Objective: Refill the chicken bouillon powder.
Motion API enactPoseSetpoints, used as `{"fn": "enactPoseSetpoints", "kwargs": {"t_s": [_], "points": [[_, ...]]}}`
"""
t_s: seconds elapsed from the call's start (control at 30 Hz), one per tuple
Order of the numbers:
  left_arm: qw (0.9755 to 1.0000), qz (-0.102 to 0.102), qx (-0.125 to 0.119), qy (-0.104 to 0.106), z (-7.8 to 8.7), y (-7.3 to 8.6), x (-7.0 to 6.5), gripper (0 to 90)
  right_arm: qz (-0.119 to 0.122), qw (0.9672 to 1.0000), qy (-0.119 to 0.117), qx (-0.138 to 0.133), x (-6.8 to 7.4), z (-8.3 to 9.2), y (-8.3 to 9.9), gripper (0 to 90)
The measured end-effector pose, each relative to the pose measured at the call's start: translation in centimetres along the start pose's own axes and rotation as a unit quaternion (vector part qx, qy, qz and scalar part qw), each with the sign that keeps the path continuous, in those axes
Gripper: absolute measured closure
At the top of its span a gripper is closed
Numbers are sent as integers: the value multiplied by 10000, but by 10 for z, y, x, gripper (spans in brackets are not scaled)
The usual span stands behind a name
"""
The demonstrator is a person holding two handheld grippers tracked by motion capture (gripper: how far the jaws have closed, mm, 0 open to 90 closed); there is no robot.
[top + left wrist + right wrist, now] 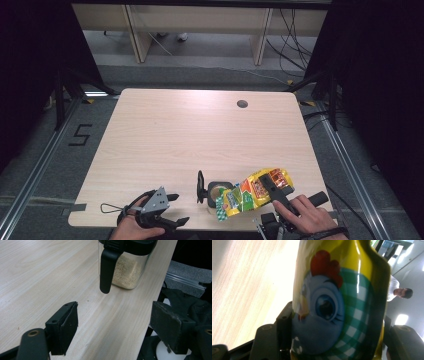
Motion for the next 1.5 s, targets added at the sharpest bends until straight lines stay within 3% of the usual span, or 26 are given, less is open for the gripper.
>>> {"fn": "enactPoseSetpoints", "kwargs": {"t_s": [0.03,0.13,0.27,0.4,0.47,0.87,0.9,1.33,1.43,1.5], "points": [[10000,2,0,1,0,0,0,222,-77,10000,-49,38,2,1,1,385],[10000,-11,81,-32,2,1,0,222,43,10000,-27,-73,-1,2,-3,385],[10000,-9,76,-30,2,1,0,222,-61,9999,-80,-47,1,4,-4,385],[10000,-2,24,-22,1,0,0,222,9,9999,-4,-155,0,2,-7,385],[10000,-7,80,-32,2,1,0,222,-119,9998,-120,-42,4,4,-5,385],[10000,-9,56,-9,1,1,0,222,-10,9997,-113,-211,3,2,-9,385],[10000,-5,55,-10,1,1,0,222,-111,9998,-121,-151,5,3,-8,385],[10000,-22,45,-20,1,0,1,222,-119,9996,-233,-146,5,2,-5,384],[10000,-32,43,-22,1,0,1,222,-177,9994,-190,-244,5,0,-6,384],[10000,-7,37,-29,1,0,0,221,-261,9992,-238,-171,8,0,-4,385]]}}
Point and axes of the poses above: each handheld gripper's, and its own axes: z roughly backward along the jaws, y roughly out of its underside, x roughly to its left, the point moved 9 cm from there along -z, roughly forward along the jaws, and after that the axes turned 2 degrees about -x, right-handed, at the moved point
